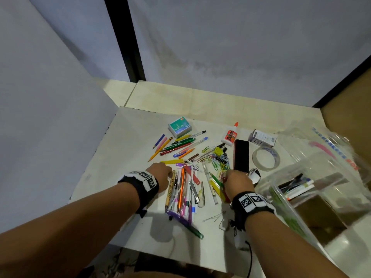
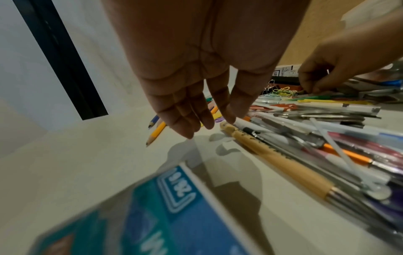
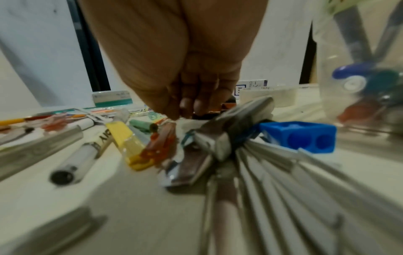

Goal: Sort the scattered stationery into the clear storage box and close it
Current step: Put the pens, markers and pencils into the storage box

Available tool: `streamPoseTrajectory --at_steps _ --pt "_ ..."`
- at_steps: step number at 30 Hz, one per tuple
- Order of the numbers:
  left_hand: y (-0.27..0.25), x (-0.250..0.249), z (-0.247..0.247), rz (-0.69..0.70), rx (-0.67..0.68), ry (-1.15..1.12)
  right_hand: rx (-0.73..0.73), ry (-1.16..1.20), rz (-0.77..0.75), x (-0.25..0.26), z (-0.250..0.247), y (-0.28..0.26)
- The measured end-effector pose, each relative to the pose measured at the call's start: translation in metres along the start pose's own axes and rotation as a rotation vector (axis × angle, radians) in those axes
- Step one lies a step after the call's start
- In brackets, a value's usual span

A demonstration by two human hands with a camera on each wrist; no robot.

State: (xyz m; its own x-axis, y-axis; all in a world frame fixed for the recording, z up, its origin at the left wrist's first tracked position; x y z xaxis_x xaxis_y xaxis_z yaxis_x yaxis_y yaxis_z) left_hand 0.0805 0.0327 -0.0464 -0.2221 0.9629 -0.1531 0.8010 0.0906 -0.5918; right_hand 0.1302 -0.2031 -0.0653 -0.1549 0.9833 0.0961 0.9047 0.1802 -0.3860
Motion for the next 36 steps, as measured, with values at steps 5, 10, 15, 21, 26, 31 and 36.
streamPoseTrajectory --at_steps 5,10,15,21,26,31,36 --pt "0.002 -0.007 0.011 0.006 0.012 -0.027 -0.053 0.118 -0.122 0.011 0.007 0.006" --pt "-0.002 -0.004 0.021 0.015 0.041 -0.04 0.035 0.13 -0.137 0.019 0.014 0.008" --pt "0.001 0.0 0.019 0.001 0.027 -0.056 -0.108 0.542 0.174 -0.008 -0.007 0.002" --pt "0.002 0.006 0.023 -0.04 -0.035 -0.06 -0.133 0.491 0.337 -0.041 -0.01 -0.004" --pt "-0.001 0.015 0.02 -0.106 -0.058 -0.108 -0.072 0.358 0.204 -0.037 0.0 -0.007" --pt "-0.001 0.013 0.017 -0.121 -0.044 -0.153 -0.014 0.189 0.134 -0.032 0.001 -0.009" --pt "-0.002 0.013 0.02 -0.111 -0.016 -0.132 0.057 0.059 0.055 -0.023 -0.001 -0.006"
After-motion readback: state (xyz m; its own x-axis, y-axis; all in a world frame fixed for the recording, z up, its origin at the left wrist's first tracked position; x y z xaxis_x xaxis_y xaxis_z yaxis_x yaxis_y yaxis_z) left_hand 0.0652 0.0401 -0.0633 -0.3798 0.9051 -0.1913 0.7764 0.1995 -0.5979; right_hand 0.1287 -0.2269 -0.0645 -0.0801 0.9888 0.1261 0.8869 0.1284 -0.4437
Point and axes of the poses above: each hand's wrist, its own y-axis towards the middle knuckle, its own z-axis out of the palm, x = y × z, the point moved 1 cm from there along y, towards the middle knuckle, and after that the axes turned 2 degrees about -y, right-handed, at the moved point
